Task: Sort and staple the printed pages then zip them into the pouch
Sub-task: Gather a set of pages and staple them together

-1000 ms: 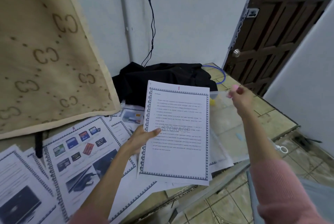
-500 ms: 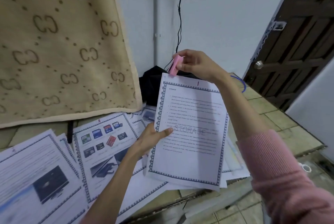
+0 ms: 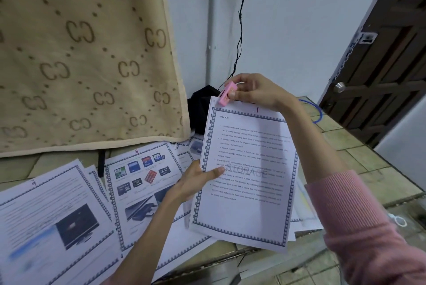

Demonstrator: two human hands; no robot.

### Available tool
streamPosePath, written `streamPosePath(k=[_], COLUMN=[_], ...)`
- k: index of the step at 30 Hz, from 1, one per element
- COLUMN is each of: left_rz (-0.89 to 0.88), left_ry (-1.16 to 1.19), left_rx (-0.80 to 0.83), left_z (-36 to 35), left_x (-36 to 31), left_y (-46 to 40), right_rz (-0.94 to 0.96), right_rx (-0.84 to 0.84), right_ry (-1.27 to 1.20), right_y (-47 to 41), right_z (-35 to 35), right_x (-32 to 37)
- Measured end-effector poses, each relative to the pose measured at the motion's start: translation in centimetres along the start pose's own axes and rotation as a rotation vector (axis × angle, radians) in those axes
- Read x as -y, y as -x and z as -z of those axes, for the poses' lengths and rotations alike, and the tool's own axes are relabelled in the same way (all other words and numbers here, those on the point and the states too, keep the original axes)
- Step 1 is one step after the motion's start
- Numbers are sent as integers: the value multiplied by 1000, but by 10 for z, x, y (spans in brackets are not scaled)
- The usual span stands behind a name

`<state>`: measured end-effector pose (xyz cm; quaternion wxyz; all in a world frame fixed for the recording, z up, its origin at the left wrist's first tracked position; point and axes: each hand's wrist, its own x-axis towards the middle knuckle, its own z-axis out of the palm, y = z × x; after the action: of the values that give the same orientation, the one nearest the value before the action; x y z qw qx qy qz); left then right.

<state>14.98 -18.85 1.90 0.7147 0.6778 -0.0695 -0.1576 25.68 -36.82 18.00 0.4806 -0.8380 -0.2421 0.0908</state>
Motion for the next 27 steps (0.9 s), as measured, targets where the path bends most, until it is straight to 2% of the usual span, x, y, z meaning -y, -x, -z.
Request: streamPosePath(k=[13, 18, 27], left_rz=[-2, 9, 61], left_ry=[-7, -21, 52], left_rx=[6, 4, 55], left_z=[-1, 1, 4], left_x=[-2, 0, 1], left_y=[10, 13, 22], right_rz=[-8, 0, -143], right_rx=[46, 129, 232], right_ry=[21, 90, 68], right_y=[0, 2, -8], right_z=[-8, -11, -13], right_x=[-2, 0, 0])
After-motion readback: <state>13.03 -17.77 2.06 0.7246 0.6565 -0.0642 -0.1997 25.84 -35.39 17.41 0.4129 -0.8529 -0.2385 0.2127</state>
